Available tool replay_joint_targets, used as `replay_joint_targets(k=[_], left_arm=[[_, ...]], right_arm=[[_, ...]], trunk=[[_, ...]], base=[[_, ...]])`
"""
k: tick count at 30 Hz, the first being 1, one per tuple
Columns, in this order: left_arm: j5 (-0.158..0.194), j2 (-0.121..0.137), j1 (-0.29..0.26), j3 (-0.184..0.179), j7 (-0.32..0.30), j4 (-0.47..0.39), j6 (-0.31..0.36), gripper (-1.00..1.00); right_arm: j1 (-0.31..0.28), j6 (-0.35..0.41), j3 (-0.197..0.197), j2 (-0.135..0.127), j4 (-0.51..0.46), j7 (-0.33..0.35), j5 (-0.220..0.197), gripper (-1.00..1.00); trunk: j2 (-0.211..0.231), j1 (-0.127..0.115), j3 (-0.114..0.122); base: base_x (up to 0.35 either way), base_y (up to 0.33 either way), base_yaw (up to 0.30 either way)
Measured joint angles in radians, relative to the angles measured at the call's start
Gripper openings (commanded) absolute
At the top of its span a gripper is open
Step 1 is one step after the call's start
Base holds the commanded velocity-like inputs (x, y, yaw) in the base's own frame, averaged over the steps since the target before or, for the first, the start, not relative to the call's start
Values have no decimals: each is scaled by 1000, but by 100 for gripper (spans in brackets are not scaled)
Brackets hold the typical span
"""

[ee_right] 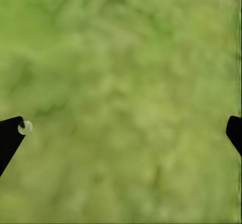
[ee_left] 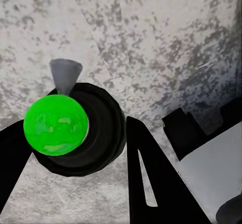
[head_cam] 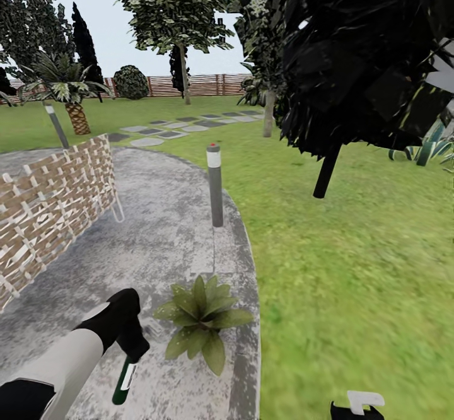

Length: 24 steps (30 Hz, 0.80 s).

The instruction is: Pick up the pesticide atomizer in the garden and spray insectifuge to fully cover both potted plants in the garden.

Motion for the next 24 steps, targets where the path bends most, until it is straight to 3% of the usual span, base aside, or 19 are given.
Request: replay_joint_targets(k=[5, 9, 21, 24], left_arm=[[6, 0, 7, 0, 55, 31, 1, -100], [4, 8, 13, 3, 62, 48, 1, -100], [1, 12, 41, -2, 64, 53, 1, -100], [-1, 14, 48, 1, 94, 55, 1, -100]], right_arm=[[0, 0, -1, 1, -1, -1, -1, 100], [0, 0, -1, 1, -1, -1, -1, 100], [0, 1, -1, 1, -2, -1, -2, 100], [0, 1, -1, 1, -1, -1, -1, 100]], trunk=[[0, 0, 0], [0, 0, -1], [0, 0, -11], [0, 0, -12]], base=[[-168, -210, 0], [-38, -171, 72], [-1, -11, 134], [0, 0, 7]])
